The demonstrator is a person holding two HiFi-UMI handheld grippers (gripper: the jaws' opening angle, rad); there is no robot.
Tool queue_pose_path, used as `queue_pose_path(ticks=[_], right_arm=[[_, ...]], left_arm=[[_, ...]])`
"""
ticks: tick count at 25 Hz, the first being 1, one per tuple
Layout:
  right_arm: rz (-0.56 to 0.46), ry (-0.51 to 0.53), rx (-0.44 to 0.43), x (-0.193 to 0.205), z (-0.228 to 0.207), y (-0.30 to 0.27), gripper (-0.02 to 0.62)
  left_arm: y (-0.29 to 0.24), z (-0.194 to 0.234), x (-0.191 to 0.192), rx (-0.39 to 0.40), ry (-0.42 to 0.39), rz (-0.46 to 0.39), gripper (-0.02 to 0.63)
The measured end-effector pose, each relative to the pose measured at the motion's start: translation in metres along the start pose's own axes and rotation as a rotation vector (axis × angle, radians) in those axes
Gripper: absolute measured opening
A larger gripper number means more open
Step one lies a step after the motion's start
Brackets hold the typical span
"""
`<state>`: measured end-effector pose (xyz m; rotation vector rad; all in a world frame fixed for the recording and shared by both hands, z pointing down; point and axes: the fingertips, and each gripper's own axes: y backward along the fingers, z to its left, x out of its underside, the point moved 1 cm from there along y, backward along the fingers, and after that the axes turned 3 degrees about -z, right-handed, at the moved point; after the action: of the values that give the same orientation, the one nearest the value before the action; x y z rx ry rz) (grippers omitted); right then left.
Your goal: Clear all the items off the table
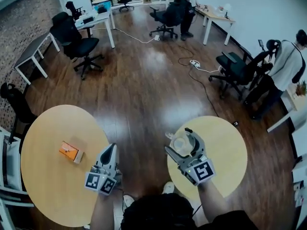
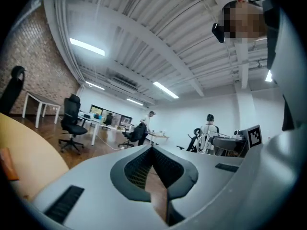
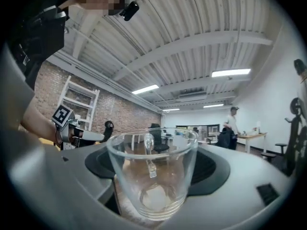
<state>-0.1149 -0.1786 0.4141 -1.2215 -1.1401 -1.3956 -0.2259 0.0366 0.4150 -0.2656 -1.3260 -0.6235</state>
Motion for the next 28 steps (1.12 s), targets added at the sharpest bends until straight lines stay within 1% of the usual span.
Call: queue_pose_path(ticks=[4,8,12,16,19,23,28], right_arm=[[-0.026,-0.025,-0.204,-0.01,0.09,-0.059,0.417],[-0.049,-0.077,-0.388,-0.023,0.177,-0.108,0.417],[-0.06,-0.096,-0.541,-0.029,0.264,-0.143,0.417],[-0.07,-0.104,-0.69,-0.027,0.347,-0.171,0.417],[-0.064,-0.14,-0.76,-0.027,0.398,-0.192,0.417],[-0.066,-0.15,-0.812,-0.035,0.46,-0.222,0.417],[-0.055,-0.137,-0.869,-0.038,0.512,-0.243,0.417]], left_arm=[[0.088,0.065,-0.038,-0.196,-0.04,-0.062,0.002],[0.172,0.105,-0.073,-0.36,-0.077,-0.131,0.002],[0.259,0.141,-0.092,-0.516,-0.106,-0.164,0.002],[0.341,0.172,-0.101,-0.672,-0.125,-0.208,0.002],[0.387,0.194,-0.104,-0.748,-0.129,-0.215,0.002],[0.437,0.236,-0.121,-0.815,-0.131,-0.237,0.002],[0.479,0.258,-0.127,-0.875,-0.123,-0.248,0.002]])
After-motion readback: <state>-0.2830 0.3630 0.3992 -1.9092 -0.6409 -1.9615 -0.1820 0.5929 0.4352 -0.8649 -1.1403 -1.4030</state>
